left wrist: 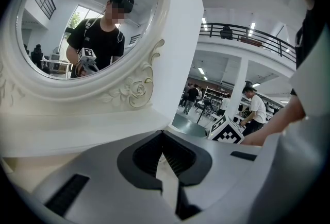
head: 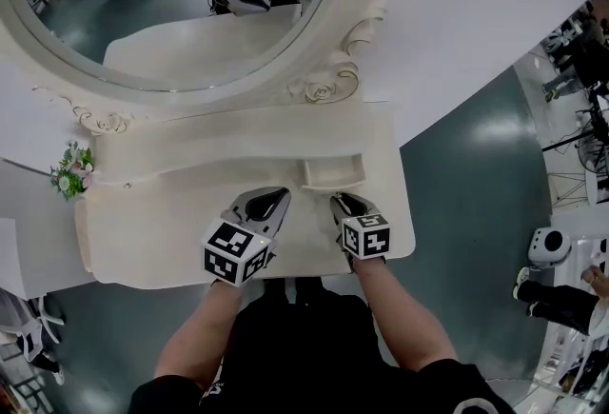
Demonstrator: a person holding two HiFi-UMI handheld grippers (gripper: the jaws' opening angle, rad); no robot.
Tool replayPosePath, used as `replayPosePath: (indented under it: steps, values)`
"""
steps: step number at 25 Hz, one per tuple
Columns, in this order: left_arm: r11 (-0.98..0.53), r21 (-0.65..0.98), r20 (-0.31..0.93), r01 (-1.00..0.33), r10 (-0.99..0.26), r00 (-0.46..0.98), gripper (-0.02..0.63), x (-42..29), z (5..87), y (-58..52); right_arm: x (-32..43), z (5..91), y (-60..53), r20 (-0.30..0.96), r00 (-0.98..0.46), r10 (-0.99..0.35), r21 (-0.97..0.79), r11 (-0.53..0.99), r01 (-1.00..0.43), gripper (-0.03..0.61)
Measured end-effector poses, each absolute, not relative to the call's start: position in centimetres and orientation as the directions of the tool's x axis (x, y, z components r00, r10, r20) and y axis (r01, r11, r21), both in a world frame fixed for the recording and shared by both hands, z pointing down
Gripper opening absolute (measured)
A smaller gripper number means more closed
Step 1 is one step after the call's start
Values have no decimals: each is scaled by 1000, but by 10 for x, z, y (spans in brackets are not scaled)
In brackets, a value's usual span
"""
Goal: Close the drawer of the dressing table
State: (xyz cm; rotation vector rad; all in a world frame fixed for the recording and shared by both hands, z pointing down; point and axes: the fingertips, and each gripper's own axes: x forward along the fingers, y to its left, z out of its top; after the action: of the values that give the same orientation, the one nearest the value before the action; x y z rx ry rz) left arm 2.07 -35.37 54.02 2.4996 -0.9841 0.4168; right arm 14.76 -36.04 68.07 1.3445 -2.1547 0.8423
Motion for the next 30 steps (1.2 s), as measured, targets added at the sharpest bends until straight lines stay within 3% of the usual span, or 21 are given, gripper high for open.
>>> replayPosePath:
  steps: [30]
  values:
    - [-636,256,432,-728,-599,674,5,14,529,-382,143,678,-420,643,-455,-616,-285,358,-889,105]
